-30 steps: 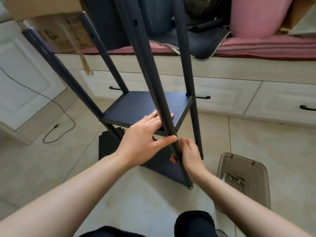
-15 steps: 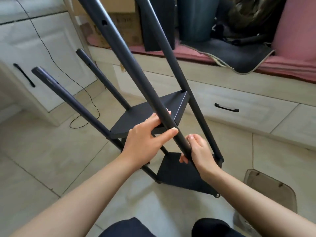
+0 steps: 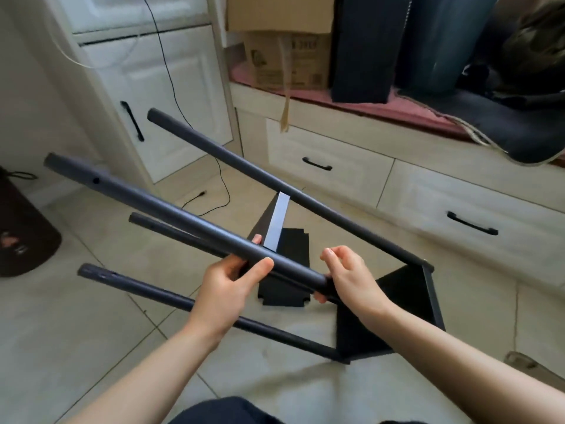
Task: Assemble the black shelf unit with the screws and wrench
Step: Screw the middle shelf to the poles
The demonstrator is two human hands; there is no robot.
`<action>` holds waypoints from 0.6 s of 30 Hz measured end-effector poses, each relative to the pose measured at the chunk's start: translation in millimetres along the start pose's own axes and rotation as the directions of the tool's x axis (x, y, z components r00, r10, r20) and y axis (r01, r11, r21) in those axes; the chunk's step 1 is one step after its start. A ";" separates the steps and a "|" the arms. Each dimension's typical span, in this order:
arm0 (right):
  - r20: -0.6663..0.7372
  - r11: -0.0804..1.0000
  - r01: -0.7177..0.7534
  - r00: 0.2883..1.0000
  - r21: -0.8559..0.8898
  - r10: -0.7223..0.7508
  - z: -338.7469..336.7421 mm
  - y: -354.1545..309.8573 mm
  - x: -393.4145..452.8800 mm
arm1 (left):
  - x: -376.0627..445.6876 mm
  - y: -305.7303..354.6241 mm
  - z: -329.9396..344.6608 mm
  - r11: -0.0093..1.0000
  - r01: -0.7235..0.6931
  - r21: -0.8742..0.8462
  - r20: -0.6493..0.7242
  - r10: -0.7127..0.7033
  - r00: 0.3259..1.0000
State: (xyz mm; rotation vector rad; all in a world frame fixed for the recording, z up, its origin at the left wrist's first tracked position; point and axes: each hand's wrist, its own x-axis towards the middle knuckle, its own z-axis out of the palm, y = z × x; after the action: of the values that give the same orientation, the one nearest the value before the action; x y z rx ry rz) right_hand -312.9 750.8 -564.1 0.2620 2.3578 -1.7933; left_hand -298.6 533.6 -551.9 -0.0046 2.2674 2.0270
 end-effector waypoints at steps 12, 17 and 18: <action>0.070 0.824 0.023 0.997 -0.567 0.020 52.1 25.3 4.4 | -29.8 -76.7 -30.5 0.924 0.257 -0.284 -0.151 -0.307 0.939; 0.059 0.807 0.034 0.998 -0.590 0.002 54.1 34.7 -0.8 | -34.5 -93.2 -32.1 0.909 0.263 -0.323 -0.147 -0.323 0.935; 0.061 0.801 0.036 0.998 -0.598 0.001 55.3 36.0 -2.4 | -36.4 -94.9 -33.1 0.911 0.269 -0.313 -0.146 -0.326 0.934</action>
State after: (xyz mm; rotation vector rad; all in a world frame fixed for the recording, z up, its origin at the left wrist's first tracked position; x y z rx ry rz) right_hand -300.5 706.9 -611.7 0.0931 2.7313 -0.9438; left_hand -258.3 487.6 -639.6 -0.5635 1.8932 2.2404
